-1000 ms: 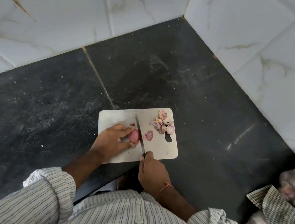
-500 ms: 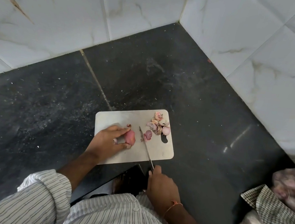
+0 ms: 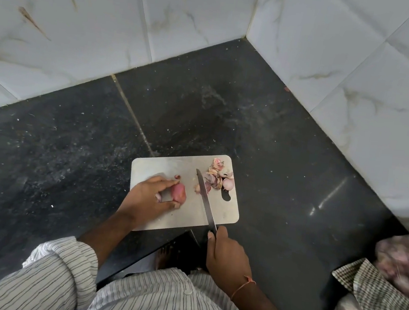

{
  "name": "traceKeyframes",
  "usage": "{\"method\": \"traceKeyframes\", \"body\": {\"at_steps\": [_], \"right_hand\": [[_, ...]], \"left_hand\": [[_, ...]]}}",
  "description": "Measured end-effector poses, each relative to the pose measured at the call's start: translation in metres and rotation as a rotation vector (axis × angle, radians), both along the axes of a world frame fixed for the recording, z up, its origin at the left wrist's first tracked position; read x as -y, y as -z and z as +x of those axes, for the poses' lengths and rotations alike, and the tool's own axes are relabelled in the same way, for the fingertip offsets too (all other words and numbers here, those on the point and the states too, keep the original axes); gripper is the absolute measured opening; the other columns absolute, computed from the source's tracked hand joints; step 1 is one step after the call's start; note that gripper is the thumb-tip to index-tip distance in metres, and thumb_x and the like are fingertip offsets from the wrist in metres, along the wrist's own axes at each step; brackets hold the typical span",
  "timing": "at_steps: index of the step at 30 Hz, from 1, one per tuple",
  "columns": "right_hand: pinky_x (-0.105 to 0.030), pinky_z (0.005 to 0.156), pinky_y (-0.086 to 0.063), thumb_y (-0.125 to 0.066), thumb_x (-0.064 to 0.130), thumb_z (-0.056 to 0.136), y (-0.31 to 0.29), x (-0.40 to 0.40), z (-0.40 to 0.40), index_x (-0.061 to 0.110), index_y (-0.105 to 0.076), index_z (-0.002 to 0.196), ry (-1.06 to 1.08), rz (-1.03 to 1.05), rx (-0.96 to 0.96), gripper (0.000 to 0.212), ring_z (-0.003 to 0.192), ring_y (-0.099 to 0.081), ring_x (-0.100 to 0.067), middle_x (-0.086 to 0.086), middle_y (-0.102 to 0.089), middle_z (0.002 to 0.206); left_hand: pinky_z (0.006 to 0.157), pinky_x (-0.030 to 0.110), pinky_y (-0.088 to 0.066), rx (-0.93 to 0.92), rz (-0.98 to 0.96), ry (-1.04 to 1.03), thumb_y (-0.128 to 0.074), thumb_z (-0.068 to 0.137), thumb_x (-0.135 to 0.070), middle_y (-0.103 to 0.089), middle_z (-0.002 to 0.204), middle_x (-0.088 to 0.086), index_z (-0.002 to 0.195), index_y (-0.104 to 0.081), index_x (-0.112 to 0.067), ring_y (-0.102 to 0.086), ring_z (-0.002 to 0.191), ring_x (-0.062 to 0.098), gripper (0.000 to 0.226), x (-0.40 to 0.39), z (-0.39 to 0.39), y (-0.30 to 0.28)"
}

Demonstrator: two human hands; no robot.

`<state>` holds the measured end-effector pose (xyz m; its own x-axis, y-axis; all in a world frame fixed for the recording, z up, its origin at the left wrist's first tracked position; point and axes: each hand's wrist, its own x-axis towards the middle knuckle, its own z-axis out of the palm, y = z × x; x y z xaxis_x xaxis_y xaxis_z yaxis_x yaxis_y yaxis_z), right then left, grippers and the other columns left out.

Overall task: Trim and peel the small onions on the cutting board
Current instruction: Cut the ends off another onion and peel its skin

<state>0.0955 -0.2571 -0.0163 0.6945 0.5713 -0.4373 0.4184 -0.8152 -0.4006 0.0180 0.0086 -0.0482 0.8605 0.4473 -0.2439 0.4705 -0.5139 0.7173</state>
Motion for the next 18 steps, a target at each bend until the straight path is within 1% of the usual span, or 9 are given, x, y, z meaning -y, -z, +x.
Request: {"method": "traceKeyframes", "body": {"at_steps": [3, 5, 6, 8, 10, 12, 13, 16, 18], "right_hand": [[-0.023, 0.047, -0.030, -0.027, 0.044, 0.114, 0.002, 0.004, 0.002, 0.030, -0.034, 0.106, -0.011, 0.008, 0.006, 0.018, 0.055, -0.048, -0.006, 0.012, -0.050, 0.068], [-0.026, 0.049, -0.033, -0.028, 0.044, 0.114, 0.003, 0.005, 0.003, 0.030, -0.036, 0.107, -0.008, 0.046, 0.002, 0.018, 0.055, -0.051, -0.008, 0.012, -0.052, 0.068], [-0.028, 0.051, -0.035, -0.029, 0.044, 0.114, 0.003, 0.006, 0.004, 0.029, -0.039, 0.109, -0.002, 0.071, 0.006, 0.018, 0.055, -0.052, -0.009, 0.011, -0.054, 0.068], [-0.029, 0.052, -0.037, -0.031, 0.043, 0.113, 0.004, 0.008, 0.007, 0.027, -0.044, 0.112, 0.017, 0.112, 0.019, 0.021, 0.056, -0.053, -0.011, 0.010, -0.057, 0.070], [-0.032, 0.052, -0.041, -0.032, 0.044, 0.113, 0.004, 0.013, 0.010, 0.028, -0.045, 0.111, 0.031, 0.147, 0.021, 0.021, 0.058, -0.057, -0.015, 0.007, -0.061, 0.071], [-0.039, 0.056, -0.045, -0.032, 0.045, 0.112, 0.004, 0.019, 0.013, 0.030, -0.044, 0.108, 0.033, 0.162, 0.026, 0.020, 0.062, -0.062, -0.020, 0.004, -0.063, 0.070], [-0.038, 0.055, -0.044, -0.032, 0.046, 0.112, 0.004, 0.023, 0.014, 0.030, -0.044, 0.108, 0.032, 0.153, 0.028, 0.020, 0.061, -0.061, -0.020, 0.004, -0.062, 0.069], [-0.030, 0.052, -0.037, -0.032, 0.047, 0.112, 0.005, 0.038, 0.019, 0.029, -0.046, 0.109, 0.031, 0.102, 0.051, 0.023, 0.058, -0.053, -0.015, 0.006, -0.057, 0.068], [-0.034, 0.059, -0.047, -0.034, 0.047, 0.112, 0.008, 0.049, 0.021, 0.028, -0.048, 0.105, 0.038, 0.092, 0.044, 0.025, 0.065, -0.058, -0.015, 0.007, -0.061, 0.075]], "left_hand": [[0.093, 0.005, -0.043, -0.016, 0.038, 0.029, -0.090, 0.078, -0.053, -0.060, 0.130, -0.032, 0.141, -0.065, -0.040, -0.063, 0.109, 0.001, 0.068, 0.001, 0.004, -0.005], [0.093, 0.012, -0.046, -0.037, 0.079, 0.045, -0.089, 0.079, -0.054, -0.059, 0.131, -0.031, 0.141, -0.065, -0.038, -0.060, 0.108, -0.005, 0.069, 0.002, 0.009, -0.009], [0.094, 0.012, -0.045, -0.053, 0.108, 0.059, -0.088, 0.079, -0.054, -0.058, 0.132, -0.030, 0.143, -0.064, -0.038, -0.058, 0.107, -0.006, 0.071, 0.002, 0.012, -0.011], [0.100, 0.016, -0.043, -0.090, 0.189, 0.105, -0.086, 0.078, -0.058, -0.060, 0.137, -0.024, 0.146, -0.061, -0.037, -0.057, 0.116, -0.002, 0.076, 0.003, 0.018, -0.015], [0.106, 0.026, -0.046, -0.111, 0.271, 0.134, -0.086, 0.075, -0.061, -0.064, 0.132, -0.018, 0.144, -0.062, -0.036, -0.058, 0.120, 0.009, 0.077, 0.004, 0.024, -0.018], [0.105, 0.031, -0.048, -0.115, 0.309, 0.126, -0.086, 0.073, -0.061, -0.067, 0.122, -0.017, 0.139, -0.065, -0.036, -0.060, 0.113, 0.011, 0.074, 0.004, 0.027, -0.021], [0.105, 0.032, -0.048, -0.119, 0.320, 0.125, -0.085, 0.073, -0.062, -0.068, 0.120, -0.017, 0.138, -0.065, -0.036, -0.061, 0.112, 0.011, 0.072, 0.004, 0.028, -0.020], [0.111, 0.036, -0.048, -0.103, 0.316, 0.119, -0.078, 0.075, -0.065, -0.070, 0.124, -0.017, 0.142, -0.064, -0.036, -0.062, 0.117, 0.012, 0.074, 0.004, 0.024, -0.015], [0.112, 0.036, -0.049, -0.071, 0.271, 0.087, -0.074, 0.073, -0.067, -0.071, 0.125, -0.019, 0.141, -0.064, -0.035, -0.062, 0.118, 0.010, 0.076, 0.003, 0.017, -0.010]]}}
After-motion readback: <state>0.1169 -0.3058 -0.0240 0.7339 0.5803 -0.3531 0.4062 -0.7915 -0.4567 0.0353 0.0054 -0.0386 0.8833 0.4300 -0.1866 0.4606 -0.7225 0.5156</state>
